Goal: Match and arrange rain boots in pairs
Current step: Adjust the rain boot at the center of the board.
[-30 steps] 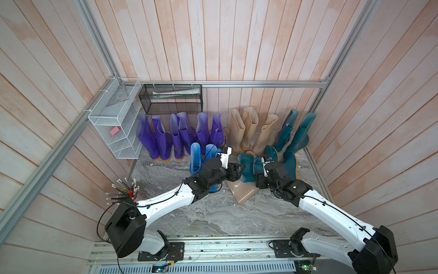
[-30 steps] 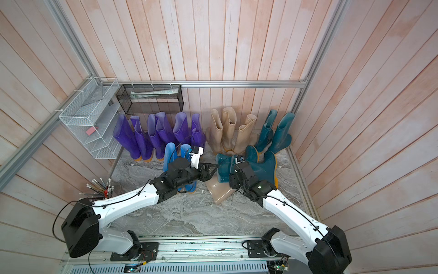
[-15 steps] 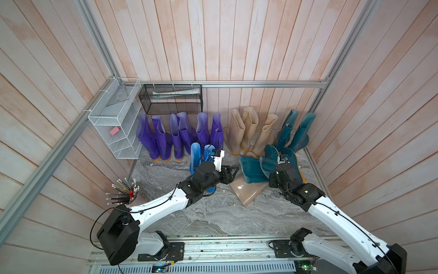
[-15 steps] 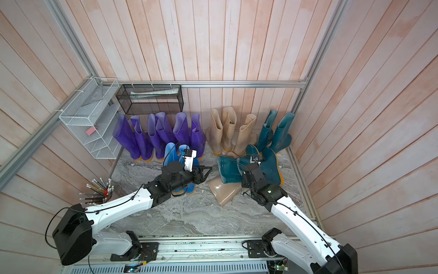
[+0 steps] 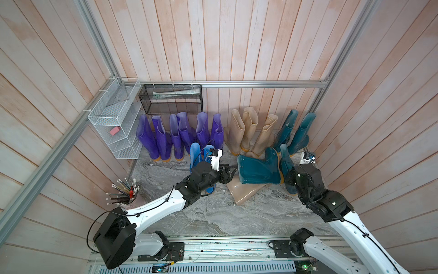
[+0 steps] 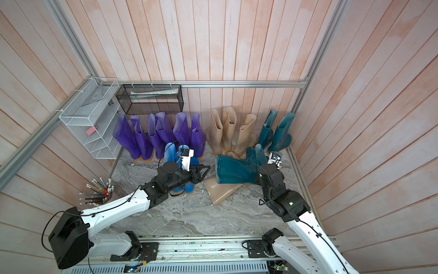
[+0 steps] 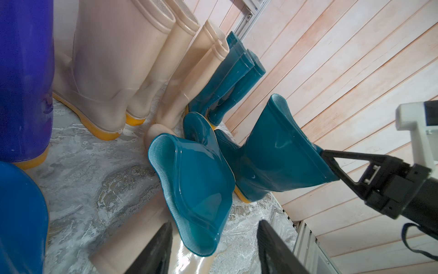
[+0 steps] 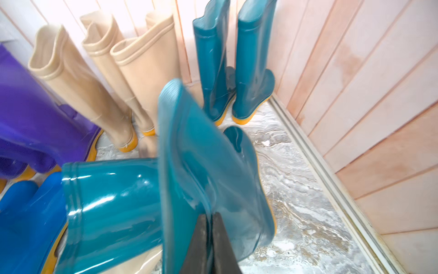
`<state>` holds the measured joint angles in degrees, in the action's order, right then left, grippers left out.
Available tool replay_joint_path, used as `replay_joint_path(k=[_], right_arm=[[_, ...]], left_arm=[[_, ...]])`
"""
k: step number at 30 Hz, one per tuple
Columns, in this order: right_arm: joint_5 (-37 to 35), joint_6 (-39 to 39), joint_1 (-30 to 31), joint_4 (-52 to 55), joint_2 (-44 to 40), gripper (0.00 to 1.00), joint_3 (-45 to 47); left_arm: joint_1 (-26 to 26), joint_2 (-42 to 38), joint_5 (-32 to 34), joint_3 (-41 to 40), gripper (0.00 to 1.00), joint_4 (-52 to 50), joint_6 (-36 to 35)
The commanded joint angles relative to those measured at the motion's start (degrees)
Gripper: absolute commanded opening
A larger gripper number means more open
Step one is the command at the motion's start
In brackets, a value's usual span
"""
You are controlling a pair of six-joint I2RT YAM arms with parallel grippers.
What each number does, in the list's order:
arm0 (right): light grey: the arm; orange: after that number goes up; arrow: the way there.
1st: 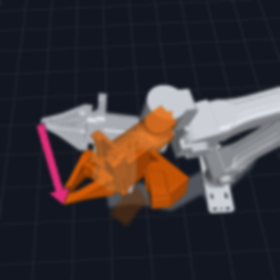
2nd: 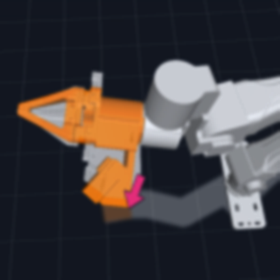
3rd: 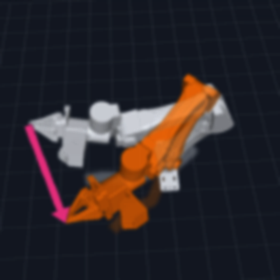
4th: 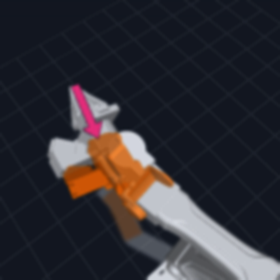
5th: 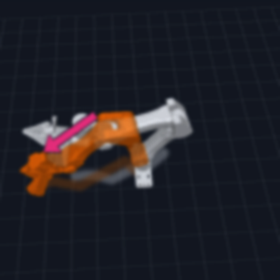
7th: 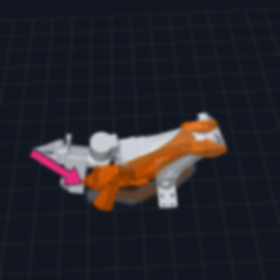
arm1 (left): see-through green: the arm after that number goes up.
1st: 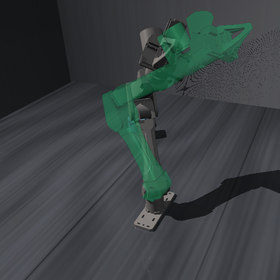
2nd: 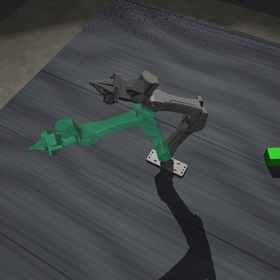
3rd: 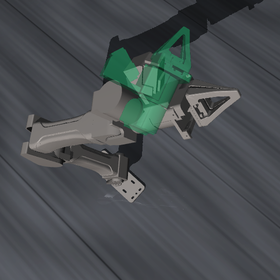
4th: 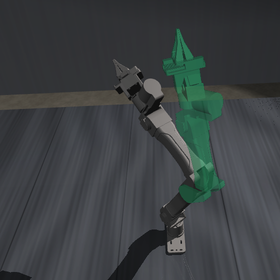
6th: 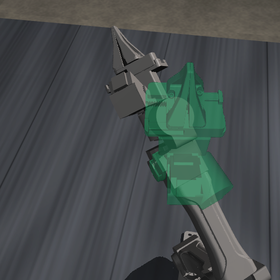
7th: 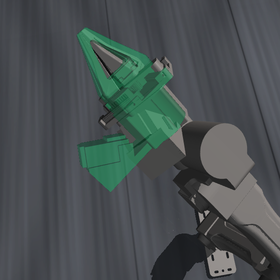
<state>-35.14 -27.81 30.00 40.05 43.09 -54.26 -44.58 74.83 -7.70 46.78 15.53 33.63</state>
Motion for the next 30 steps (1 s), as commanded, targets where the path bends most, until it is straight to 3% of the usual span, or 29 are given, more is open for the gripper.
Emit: replay_joint_path(k=[1,7,21,22,25,30], right_arm=[[-5.23,0.01,-1.77,1.24,-2.16,0.00,-0.60],[-0.56,1.11,-8.01,0.26,-4.02,0.00,2.93],[-6.08,3.79,-10.51,-0.86,-5.85,0.00,1.35],[-6.00,4.32,-10.80,-1.39,-6.13,0.03,1.51],[-5.93,5.77,-11.28,-1.87,-5.43,0.30,0.23],[-2.81,9.86,-11.32,-4.18,-3.19,0.36,-3.95]], left_arm=[[0.46,-1.32,-1.20,0.34,0.60,0.83,-0.73],[0.46,-2.16,-0.82,0.42,0.60,0.05,-0.98],[0.49,-2.04,-1.29,0.68,0.60,-0.15,-0.76],[0.53,-2.09,-1.10,0.59,0.60,-0.15,-0.84],[0.55,-2.05,-0.99,0.74,0.60,-0.59,-1.08],[0.63,-2.21,-0.18,1.53,0.63,-2.24,-2.31]])
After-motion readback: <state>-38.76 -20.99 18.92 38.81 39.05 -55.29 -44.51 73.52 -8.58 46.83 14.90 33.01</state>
